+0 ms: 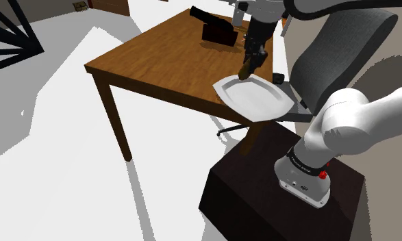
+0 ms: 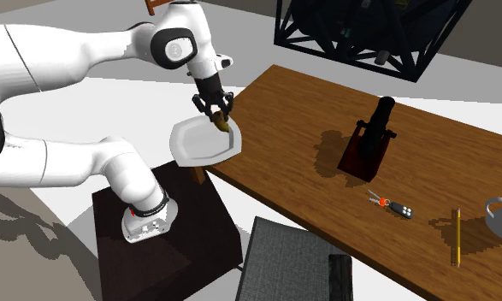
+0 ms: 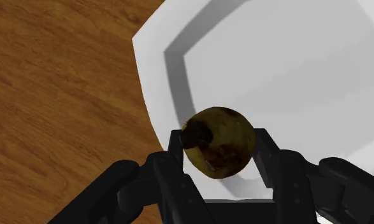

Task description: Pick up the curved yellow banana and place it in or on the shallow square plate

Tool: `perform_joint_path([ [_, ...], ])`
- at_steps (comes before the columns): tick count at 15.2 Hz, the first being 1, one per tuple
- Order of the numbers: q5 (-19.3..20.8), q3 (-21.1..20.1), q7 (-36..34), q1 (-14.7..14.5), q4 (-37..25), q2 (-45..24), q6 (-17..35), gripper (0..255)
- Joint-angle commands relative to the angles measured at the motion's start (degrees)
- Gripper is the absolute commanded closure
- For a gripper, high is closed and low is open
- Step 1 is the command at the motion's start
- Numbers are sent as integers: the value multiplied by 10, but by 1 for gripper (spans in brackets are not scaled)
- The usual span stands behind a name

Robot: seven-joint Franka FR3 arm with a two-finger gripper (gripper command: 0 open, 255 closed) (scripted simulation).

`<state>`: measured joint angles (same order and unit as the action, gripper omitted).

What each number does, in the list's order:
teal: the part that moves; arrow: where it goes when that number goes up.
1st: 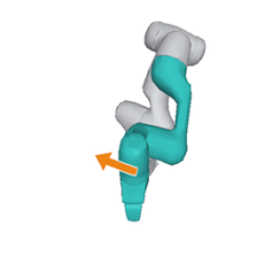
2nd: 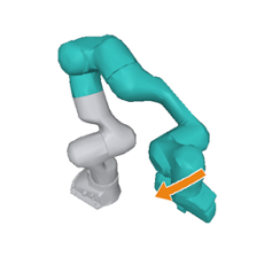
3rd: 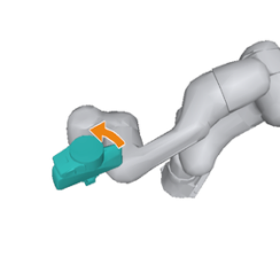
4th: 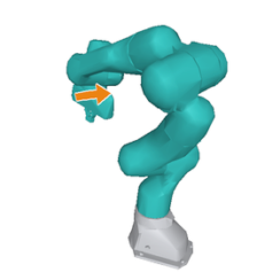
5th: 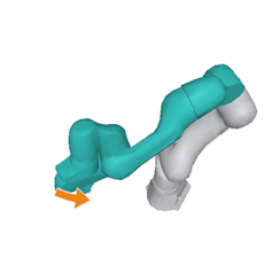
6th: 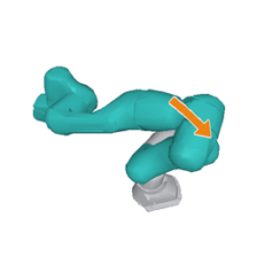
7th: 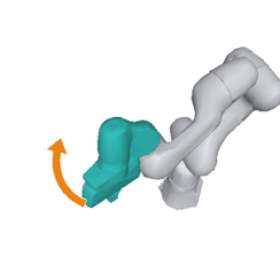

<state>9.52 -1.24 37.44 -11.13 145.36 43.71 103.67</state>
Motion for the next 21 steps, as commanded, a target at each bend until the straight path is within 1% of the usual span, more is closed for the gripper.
perform_joint_path([
  [1, -11, -13, -12, -9, 29, 49, -22, 255],
  [3, -23, -26, -23, -19, 53, 96, -48, 255],
  [4, -25, -29, -25, -20, 56, 104, -53, 255],
  [16, -24, -31, -40, -22, 153, 105, 42, 255],
  [21, -23, -30, -40, -23, 153, 105, 42, 255],
])
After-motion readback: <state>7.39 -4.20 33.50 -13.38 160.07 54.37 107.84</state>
